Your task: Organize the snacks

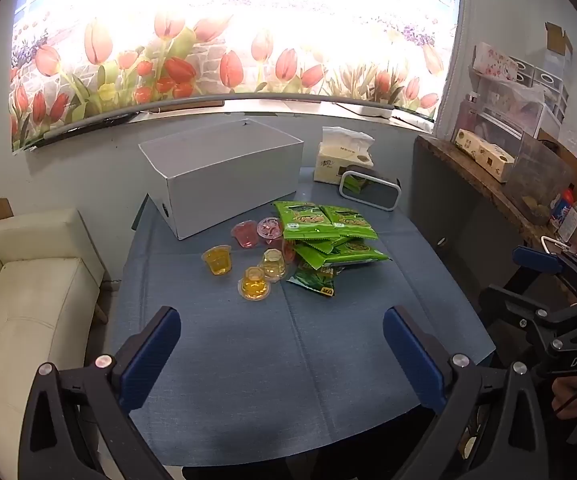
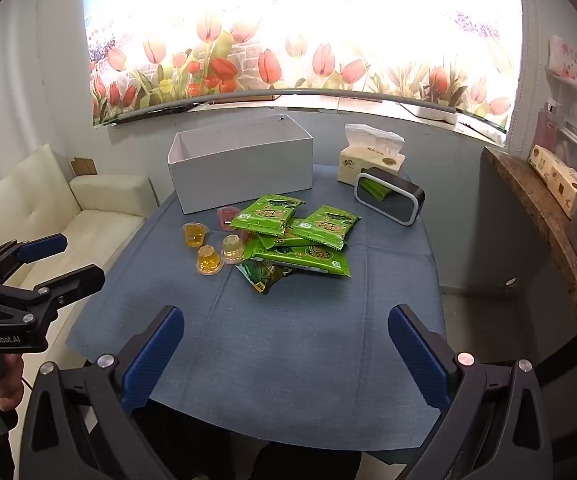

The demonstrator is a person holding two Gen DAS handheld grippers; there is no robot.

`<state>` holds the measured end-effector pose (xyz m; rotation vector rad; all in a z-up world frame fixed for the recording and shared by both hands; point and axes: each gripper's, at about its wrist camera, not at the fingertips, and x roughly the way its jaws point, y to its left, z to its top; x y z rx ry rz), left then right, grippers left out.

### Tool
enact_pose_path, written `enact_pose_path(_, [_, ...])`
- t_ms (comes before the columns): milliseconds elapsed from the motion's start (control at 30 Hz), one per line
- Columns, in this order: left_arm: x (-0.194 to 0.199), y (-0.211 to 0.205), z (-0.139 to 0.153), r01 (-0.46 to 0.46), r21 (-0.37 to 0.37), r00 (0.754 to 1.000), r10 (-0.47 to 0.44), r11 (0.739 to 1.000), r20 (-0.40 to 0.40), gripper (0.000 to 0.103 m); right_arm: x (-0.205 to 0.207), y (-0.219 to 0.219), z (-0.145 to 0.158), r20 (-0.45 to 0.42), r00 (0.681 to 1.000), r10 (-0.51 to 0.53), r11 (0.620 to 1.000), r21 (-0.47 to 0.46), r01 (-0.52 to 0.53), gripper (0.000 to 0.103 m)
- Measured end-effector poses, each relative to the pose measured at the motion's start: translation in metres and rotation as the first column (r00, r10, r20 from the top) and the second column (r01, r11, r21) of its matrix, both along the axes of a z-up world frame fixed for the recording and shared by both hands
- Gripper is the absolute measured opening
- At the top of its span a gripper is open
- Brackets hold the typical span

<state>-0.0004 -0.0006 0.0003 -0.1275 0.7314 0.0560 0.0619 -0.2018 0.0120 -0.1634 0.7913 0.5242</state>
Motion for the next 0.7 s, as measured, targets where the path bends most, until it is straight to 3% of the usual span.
enact_pose_path(267, [0.0,-0.009,0.004,0.006,0.023,1.0,-0.006,1.0,0.014,0.103,0.001,-0.001,0.002,0.0,1.0,-0.002,1.0,-0.013,0.002,0.103])
enact_pose_path(333, [-0.004,-0.018,0.003,0.009,-0.002,1.0,-0.009,1.0,0.024,0.103,0.0,-0.004,0.004,-0.003,1.0,-0.007,1.0,0.003,0.007,0.103])
enact_pose_path(700, [-0.002,-0.006,0.006,0.029,-0.001,0.999,-0.029,1.0,0.034,0.103,0.001,-0.001,0.006,-0.008,1.0,-0.016,1.0,0.022,0.016,0.103])
